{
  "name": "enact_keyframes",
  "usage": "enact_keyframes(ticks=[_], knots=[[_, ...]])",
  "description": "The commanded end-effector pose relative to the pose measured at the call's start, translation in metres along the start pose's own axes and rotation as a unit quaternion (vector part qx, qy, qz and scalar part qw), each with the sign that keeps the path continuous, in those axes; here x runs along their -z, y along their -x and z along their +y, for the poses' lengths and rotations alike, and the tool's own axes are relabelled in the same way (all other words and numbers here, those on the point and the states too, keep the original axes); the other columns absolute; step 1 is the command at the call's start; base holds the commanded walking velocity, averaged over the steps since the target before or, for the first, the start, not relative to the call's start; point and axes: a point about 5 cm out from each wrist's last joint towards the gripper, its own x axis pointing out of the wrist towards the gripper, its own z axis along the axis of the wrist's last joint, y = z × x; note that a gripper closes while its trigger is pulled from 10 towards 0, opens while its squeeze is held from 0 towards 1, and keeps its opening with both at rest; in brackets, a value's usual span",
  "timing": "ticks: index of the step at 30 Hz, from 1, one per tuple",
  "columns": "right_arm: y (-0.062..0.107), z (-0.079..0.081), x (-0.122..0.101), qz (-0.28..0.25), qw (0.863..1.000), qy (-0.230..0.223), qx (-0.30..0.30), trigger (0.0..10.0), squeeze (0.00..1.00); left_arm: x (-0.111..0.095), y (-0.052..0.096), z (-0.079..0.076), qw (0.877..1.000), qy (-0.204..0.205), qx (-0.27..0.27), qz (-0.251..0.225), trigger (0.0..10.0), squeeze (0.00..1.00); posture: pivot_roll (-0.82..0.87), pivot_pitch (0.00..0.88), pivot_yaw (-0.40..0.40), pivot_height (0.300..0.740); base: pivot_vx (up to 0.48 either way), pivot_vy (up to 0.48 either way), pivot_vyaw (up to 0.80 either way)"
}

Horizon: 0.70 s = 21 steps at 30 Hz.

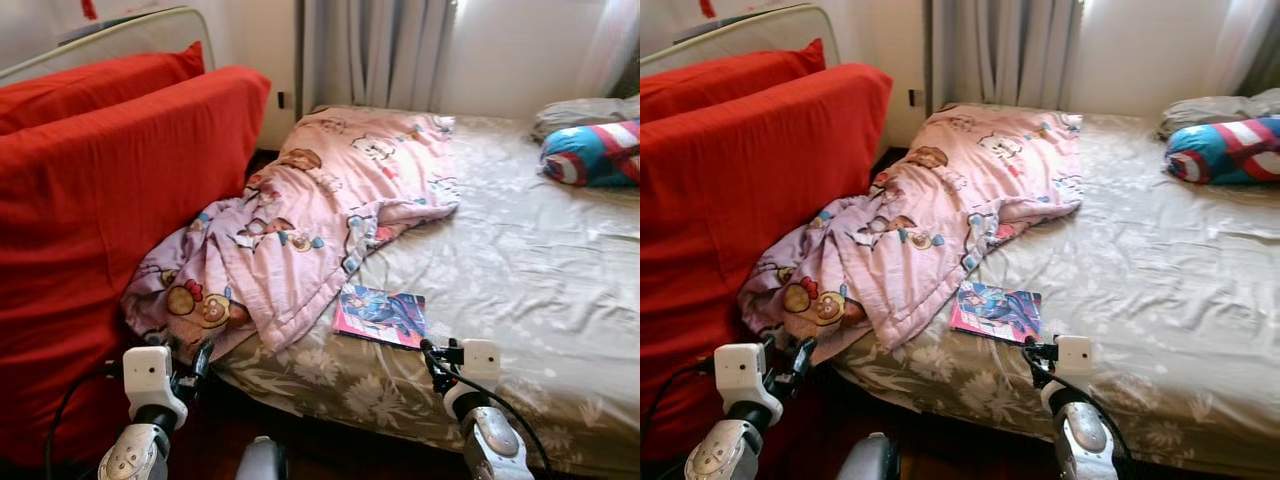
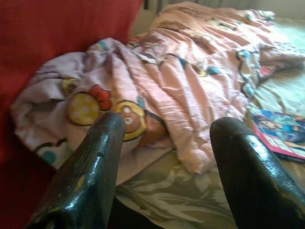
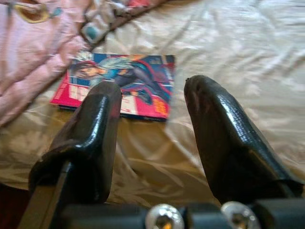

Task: Clean up the room

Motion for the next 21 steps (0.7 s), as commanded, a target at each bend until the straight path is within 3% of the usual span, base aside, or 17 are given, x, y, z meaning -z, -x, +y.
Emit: enact_keyframes(ticks=[1,8,13,19,21], knots=[[0.0,-0.0003,-0.0008,-0.002,1.0,-0.003,-0.001,10.0,0.0,-0.002,0.0009,-0.0001,1.0,0.001,0.004,0.001,10.0,0.0,0.06,0.0,-0.015,0.652,0.0,0.0,0.0],[-0.0009,0.0011,-0.0015,-0.001,1.0,-0.001,-0.006,10.0,0.0,-0.0037,-0.0009,-0.0013,1.0,0.001,0.006,0.001,10.0,0.0,0.07,0.0,-0.015,0.652,0.0,0.0,0.0],[-0.001,0.0016,-0.0016,-0.001,1.0,0.004,-0.008,10.0,0.0,-0.0047,-0.0017,-0.0008,1.0,0.0,0.006,0.0,10.0,0.0,0.07,0.0,-0.016,0.652,0.252,0.0,0.0],[-0.002,0.0019,-0.0026,0.0,1.0,0.009,-0.011,10.0,0.0,-0.0061,-0.0028,-0.0005,1.0,0.001,0.004,-0.001,10.0,0.0,0.07,0.001,-0.018,0.652,0.269,0.0,0.7],[-0.0026,0.0025,-0.0031,-0.001,1.0,0.007,-0.012,10.0,0.0,-0.0065,-0.0034,-0.0007,1.0,0.001,0.003,-0.002,10.0,0.0,0.07,0.002,-0.018,0.652,0.281,0.0,0.0]])
